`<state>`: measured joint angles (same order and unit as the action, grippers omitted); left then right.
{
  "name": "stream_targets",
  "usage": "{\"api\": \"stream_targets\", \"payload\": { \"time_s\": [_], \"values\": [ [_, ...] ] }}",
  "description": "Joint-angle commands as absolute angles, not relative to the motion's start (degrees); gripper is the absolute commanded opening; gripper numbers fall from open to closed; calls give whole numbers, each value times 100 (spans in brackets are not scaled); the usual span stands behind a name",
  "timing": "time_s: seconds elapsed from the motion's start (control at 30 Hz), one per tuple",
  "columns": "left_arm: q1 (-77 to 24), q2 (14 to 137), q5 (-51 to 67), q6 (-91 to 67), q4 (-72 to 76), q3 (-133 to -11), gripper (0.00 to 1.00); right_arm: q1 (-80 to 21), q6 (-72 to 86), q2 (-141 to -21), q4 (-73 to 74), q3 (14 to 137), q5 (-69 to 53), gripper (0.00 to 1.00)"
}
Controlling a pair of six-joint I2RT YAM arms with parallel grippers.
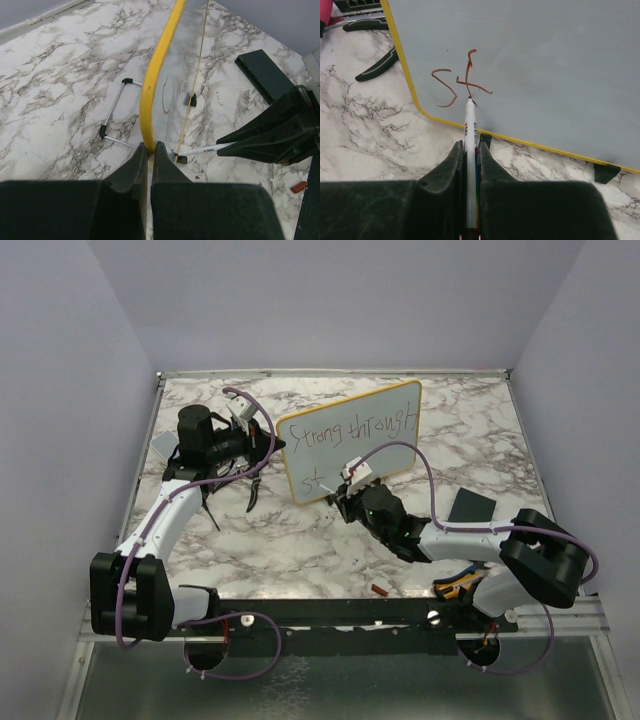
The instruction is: Write a sentence on the whiteboard
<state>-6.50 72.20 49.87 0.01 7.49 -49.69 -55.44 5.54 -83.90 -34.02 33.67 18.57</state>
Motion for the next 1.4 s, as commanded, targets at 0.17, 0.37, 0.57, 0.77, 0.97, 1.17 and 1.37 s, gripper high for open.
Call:
{"api": "stream_targets", "payload": {
  "time_s": [0.17, 0.37, 0.57, 0.77, 0.97, 1.17, 1.37],
  "values": [
    [-642, 7102, 4852, 166, 824, -4878, 0, -5537, 351, -8470, -3770, 3645, 2067, 1],
    [-642, 7102, 4856, 166, 817, -4878, 0, -5537, 445, -8492, -3630, 3522, 2140, 1],
    [-636, 7102, 4854, 165, 821, -4878, 0, -5537, 681, -8475, -3432, 3296, 2020, 1],
    [-642, 7107, 4856, 164, 818, -4878, 0, -5537, 786, -8513, -3355, 3183, 2084, 1],
    [-641, 7110, 4853, 162, 822, -4878, 0, -5537, 801, -8586, -3323, 3242, 2338, 0],
    [-640, 7119, 4860, 167, 822, -4887, 0, -5537, 774, -8447, -3431, 3233, 2656, 0],
    [-642, 7111, 4861, 167, 819, -4887, 0, -5537, 639, -8243, -3566, 3238, 2566, 1]
  ]
}}
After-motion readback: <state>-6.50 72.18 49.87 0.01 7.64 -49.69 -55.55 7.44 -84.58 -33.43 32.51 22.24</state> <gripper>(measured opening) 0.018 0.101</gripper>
